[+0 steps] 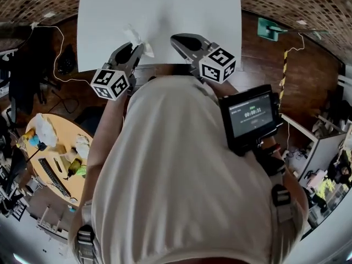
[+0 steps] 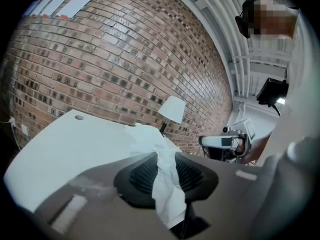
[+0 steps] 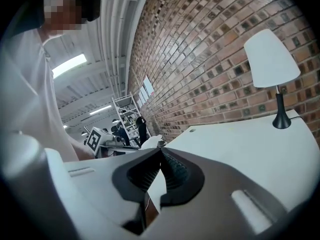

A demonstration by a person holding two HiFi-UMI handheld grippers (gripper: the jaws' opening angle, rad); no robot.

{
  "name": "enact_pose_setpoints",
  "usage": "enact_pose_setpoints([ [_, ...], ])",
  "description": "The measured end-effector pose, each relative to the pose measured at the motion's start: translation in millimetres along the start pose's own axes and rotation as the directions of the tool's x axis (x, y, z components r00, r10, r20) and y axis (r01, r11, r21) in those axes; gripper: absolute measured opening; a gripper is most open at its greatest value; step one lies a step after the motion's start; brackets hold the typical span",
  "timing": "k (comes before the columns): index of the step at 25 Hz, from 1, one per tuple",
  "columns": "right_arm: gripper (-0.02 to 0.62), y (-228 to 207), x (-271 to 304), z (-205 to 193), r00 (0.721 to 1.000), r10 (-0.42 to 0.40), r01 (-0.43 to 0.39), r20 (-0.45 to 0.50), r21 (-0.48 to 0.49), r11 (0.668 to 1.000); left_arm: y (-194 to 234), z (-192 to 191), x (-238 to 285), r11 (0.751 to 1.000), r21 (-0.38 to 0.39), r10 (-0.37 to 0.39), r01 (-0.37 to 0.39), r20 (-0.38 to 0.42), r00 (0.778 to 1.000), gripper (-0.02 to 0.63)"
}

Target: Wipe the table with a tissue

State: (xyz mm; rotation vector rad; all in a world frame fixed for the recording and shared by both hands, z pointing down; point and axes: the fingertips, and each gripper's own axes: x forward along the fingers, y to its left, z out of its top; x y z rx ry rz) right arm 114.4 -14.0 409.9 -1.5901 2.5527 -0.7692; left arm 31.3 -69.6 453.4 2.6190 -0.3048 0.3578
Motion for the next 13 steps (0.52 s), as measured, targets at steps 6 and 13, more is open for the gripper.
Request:
enact_pose_setpoints([
  [6, 0.008, 22, 10, -7, 1.000, 0.009, -0.010, -0.018, -0.031, 0.999, -1, -2, -23, 1.000, 0.018, -0.003, 0.003, 0.013, 1.000, 0.100],
  [13, 0.008, 56, 14, -24, 0.999, 0.016, -0.018, -0.044, -0.041, 0.999, -7, -21, -58, 1.000, -0.011, 0.005, -0.005, -0.002, 1.000, 0.100],
])
